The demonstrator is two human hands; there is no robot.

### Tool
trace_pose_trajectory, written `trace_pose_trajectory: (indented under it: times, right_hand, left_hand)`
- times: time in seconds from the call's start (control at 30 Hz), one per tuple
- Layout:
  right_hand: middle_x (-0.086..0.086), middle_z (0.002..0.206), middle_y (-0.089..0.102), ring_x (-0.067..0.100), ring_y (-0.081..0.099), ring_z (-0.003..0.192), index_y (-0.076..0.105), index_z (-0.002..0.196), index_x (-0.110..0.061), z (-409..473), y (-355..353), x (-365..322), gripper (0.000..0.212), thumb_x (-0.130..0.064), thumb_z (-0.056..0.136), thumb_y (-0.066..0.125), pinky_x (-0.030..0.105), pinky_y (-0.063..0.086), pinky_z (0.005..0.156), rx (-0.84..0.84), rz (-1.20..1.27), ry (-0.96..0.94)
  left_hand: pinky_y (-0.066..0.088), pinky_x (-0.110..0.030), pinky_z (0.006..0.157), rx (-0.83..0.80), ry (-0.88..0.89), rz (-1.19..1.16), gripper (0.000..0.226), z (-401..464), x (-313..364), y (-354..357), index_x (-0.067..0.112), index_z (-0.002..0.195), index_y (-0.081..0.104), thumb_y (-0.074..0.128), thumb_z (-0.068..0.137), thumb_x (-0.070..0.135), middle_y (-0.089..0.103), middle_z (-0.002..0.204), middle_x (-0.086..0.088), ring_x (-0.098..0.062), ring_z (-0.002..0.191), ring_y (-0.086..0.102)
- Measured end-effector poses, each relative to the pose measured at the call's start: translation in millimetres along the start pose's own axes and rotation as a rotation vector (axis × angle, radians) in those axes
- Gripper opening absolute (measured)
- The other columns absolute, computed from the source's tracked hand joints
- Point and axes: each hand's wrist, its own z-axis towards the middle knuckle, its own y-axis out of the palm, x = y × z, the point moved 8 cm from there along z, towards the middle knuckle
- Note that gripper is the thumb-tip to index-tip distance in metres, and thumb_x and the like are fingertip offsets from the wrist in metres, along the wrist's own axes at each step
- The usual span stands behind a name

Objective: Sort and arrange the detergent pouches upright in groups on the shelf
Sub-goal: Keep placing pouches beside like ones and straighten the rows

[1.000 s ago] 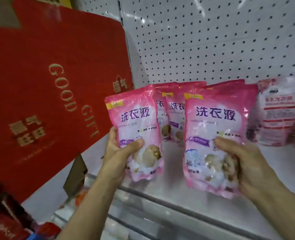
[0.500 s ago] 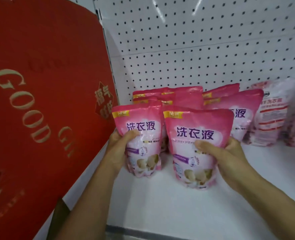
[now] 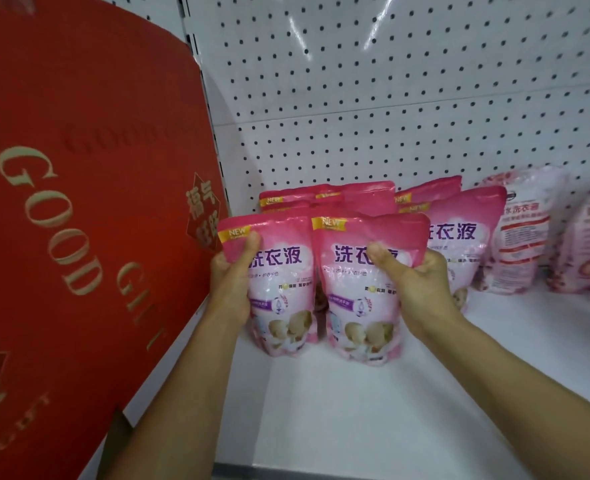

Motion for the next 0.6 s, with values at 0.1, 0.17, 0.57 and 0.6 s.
trace_pose_trajectory:
  times: [0.1, 0.17, 0.57, 0.6]
  right_hand:
    - [0.02, 0.087, 0.074, 0.028, 0.075, 0.077, 0.061, 0.096, 0.015, 2.8, -2.0, 1.0, 0.039, -0.017, 0.079, 0.076, 0.045, 0.061, 0.075, 0.006, 0.019, 0.01]
    - [0.017, 0.086, 0.075, 0.027, 0.075, 0.077, 0.065, 0.091, 0.009, 4.1, -2.0, 4.0, 0.03, -0.016, 0.079, 0.076, 0.043, 0.061, 0.074, -0.001, -0.005, 0.03]
    - [-0.007, 0.088, 0.074, 0.003, 0.071, 0.079, 0.067, 0.097, -0.024, -14.9, -1.1, -14.6, 0.023, -0.011, 0.08, 0.076, 0.019, 0.056, 0.067, -0.035, -0.15, -0.097]
    - [-0.009, 0.092, 0.073, -0.001, 0.07, 0.08, 0.065, 0.102, -0.023, -18.6, -2.6, -18.0, 0.025, -0.012, 0.081, 0.075, 0.017, 0.055, 0.068, -0.036, -0.184, -0.117]
  left_hand:
    - [0.062, -0.04, 0.072, 0.004, -0.013, -0.007, 0.022, -0.5, -0.7, -0.5, 0.016, 0.086, 0.072, 0.074, 0.076, 0.035, 0.077, 0.084, -0.007, -0.025, 0.078, 0.075]
    - [0.062, -0.041, 0.073, -0.007, -0.018, 0.0, 0.02, -0.9, -1.5, 1.6, 0.014, 0.087, 0.071, 0.073, 0.079, 0.033, 0.076, 0.085, -0.009, -0.026, 0.079, 0.075]
    - [0.055, -0.048, 0.095, 0.053, 0.127, 0.246, 0.067, -27.8, 2.3, -8.9, 0.035, 0.135, 0.045, 0.079, 0.077, 0.031, 0.064, 0.127, 0.003, -0.017, 0.114, 0.065]
    - [0.053, -0.049, 0.098, 0.061, 0.116, 0.283, 0.079, -34.2, 0.0, -10.0, 0.042, 0.139, 0.038, 0.079, 0.072, 0.038, 0.058, 0.134, 0.005, -0.016, 0.121, 0.06]
